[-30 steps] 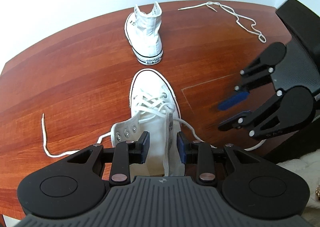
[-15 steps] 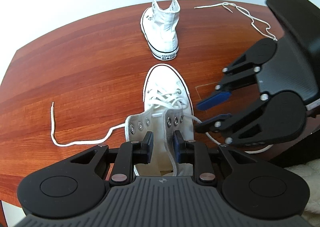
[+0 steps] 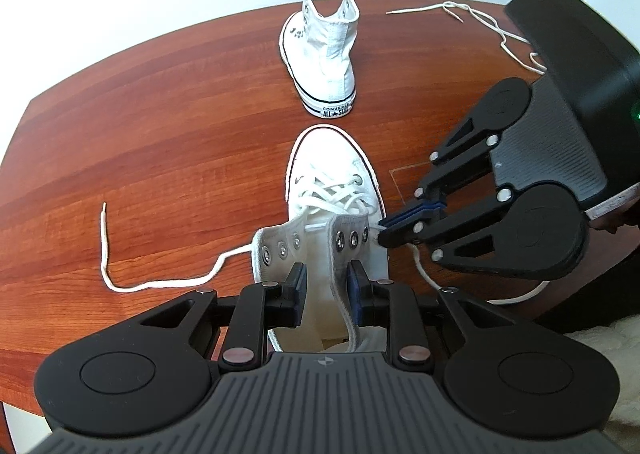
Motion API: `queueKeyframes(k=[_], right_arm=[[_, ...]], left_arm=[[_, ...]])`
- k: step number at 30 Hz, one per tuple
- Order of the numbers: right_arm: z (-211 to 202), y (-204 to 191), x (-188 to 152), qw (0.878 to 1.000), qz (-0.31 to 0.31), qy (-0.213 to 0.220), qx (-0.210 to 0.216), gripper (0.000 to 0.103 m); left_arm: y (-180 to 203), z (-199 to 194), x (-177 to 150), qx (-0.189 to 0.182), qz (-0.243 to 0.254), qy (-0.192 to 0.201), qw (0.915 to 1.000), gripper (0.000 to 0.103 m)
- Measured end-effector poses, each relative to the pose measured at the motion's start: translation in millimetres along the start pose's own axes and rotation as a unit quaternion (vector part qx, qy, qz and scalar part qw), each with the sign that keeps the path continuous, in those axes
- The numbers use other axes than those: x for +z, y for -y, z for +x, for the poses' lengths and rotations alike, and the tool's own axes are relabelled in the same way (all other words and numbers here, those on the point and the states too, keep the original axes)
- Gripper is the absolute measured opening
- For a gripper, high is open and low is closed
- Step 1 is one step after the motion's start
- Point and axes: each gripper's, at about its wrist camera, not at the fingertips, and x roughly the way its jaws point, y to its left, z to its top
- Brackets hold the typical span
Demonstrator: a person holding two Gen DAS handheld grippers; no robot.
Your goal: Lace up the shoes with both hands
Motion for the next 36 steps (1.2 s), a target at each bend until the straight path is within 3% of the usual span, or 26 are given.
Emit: queueKeyframes(k=[10,16,18,19,20,30,36], right_arm=[[-19.2,6.0,-16.3,0.999,0.039,-0.011,-0.007,0.003],[-19.6,6.0,-17.7,0.999,0.042,-0.010,-0.011,0.006],[-19.6,6.7,-18.4,0.999,0.043,-0.010,-0.013,0.020],[-20.0,6.9,-18.8,0.999,0.044,-0.009,-0.014,0.037],[-21.4,6.6,-19.2,0.999,0.043,-0.006,-0.015,0.039],[-29.0,7.5,-21.0,0.997,0.065,-0.005,-0.033,0.039],[-37.0,3.8,-19.9,0.994,0.091,-0.008,-0.054,0.039]], left_arm=[[-2.2,3.0,1.8,-0.002,0.000,-0.002,1.0000,0.025],[-5.2,-2.2,3.8,-0.010,-0.005,0.009,0.9999,0.032],[-7.7,-7.0,4.6,-0.019,-0.014,0.019,0.9996,0.033],[-9.7,-9.3,5.3,-0.024,-0.020,0.024,0.9992,0.034],[-11.8,-11.4,6.0,-0.026,-0.025,0.026,0.9990,0.034],[-37.4,-31.1,13.9,-0.019,-0.051,0.048,0.9974,0.034],[-64.5,-38.2,18.1,0.010,-0.060,0.050,0.9969,0.034]])
